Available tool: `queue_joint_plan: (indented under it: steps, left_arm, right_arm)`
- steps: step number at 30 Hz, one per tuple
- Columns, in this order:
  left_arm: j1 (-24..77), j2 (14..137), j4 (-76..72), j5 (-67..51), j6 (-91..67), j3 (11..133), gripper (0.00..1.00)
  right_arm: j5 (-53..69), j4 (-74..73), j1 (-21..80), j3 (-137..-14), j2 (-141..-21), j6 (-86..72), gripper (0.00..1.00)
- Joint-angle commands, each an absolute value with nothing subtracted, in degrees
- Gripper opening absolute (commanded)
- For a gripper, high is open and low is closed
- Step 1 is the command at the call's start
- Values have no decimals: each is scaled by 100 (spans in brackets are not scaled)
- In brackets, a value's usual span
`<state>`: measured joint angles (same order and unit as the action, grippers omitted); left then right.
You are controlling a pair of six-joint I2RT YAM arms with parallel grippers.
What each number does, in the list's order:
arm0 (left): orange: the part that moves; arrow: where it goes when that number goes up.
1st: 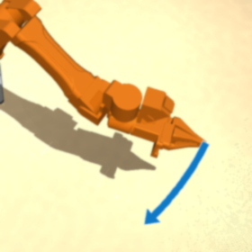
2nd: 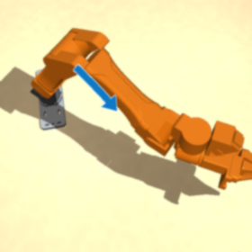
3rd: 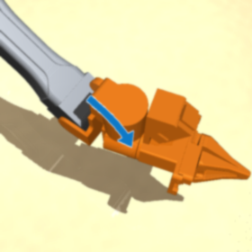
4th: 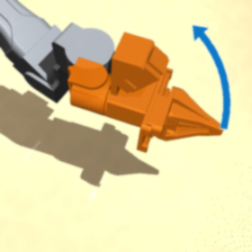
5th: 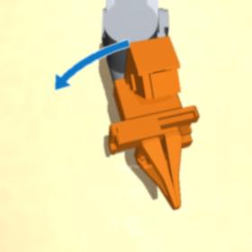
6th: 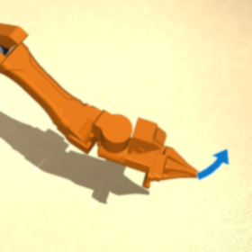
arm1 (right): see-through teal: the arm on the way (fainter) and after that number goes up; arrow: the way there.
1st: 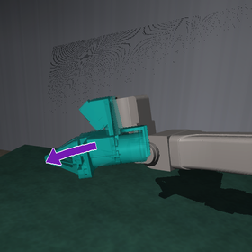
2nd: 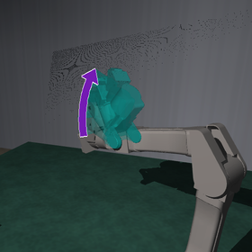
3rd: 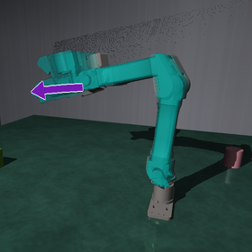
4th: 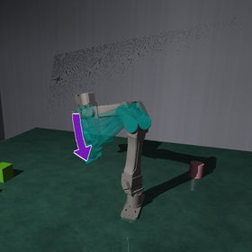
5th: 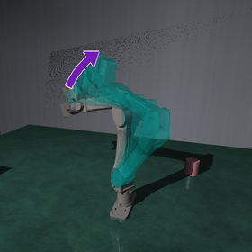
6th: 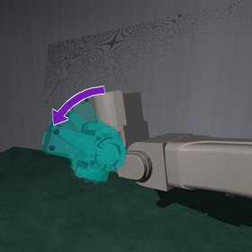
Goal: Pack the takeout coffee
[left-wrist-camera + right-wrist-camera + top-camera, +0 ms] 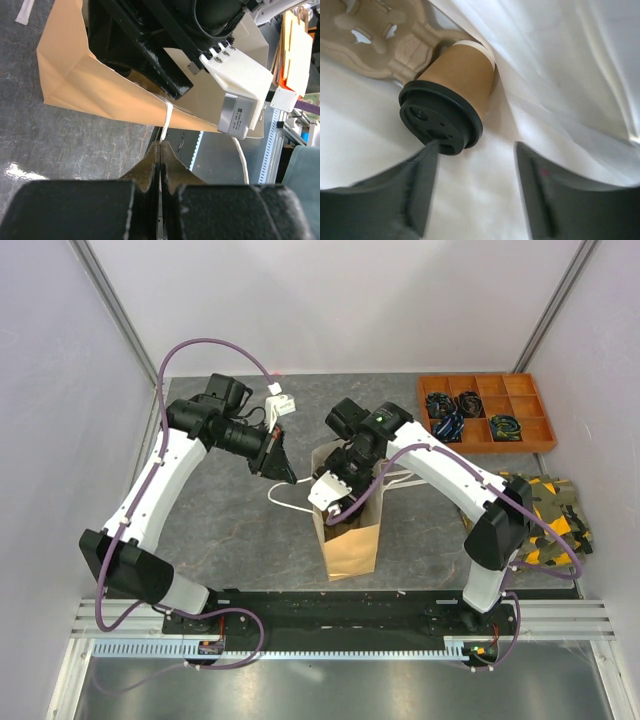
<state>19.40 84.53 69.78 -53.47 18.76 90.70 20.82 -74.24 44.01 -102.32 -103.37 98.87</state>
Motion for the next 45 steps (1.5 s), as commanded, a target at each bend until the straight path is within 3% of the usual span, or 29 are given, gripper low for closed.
queue_joint_plan:
  steps: [1, 8, 17, 26, 29, 30, 32, 35, 45]
  left_arm:
    - [1978, 8148, 6697, -5151, 1670, 9053, 2]
    - [1978, 8016, 6636, -5124, 1635, 8895, 2]
    - [1977, 8042, 6636, -5177, 1749, 8921, 2]
    - [1969, 8060, 6636, -5229, 1740, 8930, 2]
    - [1977, 8068, 6636, -5221, 1723, 8956, 2]
    - [1978, 8068, 6636, -5203, 1705, 8956, 2]
    - [1978, 8077, 6636, -5238, 1688, 8974, 2]
    - [2013, 8060, 6627, -5238, 1723, 9000, 2]
    - [2390, 8068, 6496, -4790, 1617, 9079, 2]
  right_arm:
    - [2057, -7603, 4447, -10328, -10274, 9870, 80]
    - [1837, -7497, 4570, -9985, -10344, 9826, 97]
    - [1468, -7260, 4605, -9844, -10731, 9668, 95]
    - [1354, -7049, 4605, -9589, -10890, 9589, 81]
    - [1301, -6952, 4605, -9475, -10881, 9519, 69]
    - [1292, -6926, 4605, -9483, -10855, 9510, 58]
    - [1344, -6917, 4605, -9597, -10837, 9466, 48]
    - [1459, -7004, 4605, -9904, -10828, 9387, 41]
    - [1608, -7312, 4605, -10353, -10626, 9413, 35]
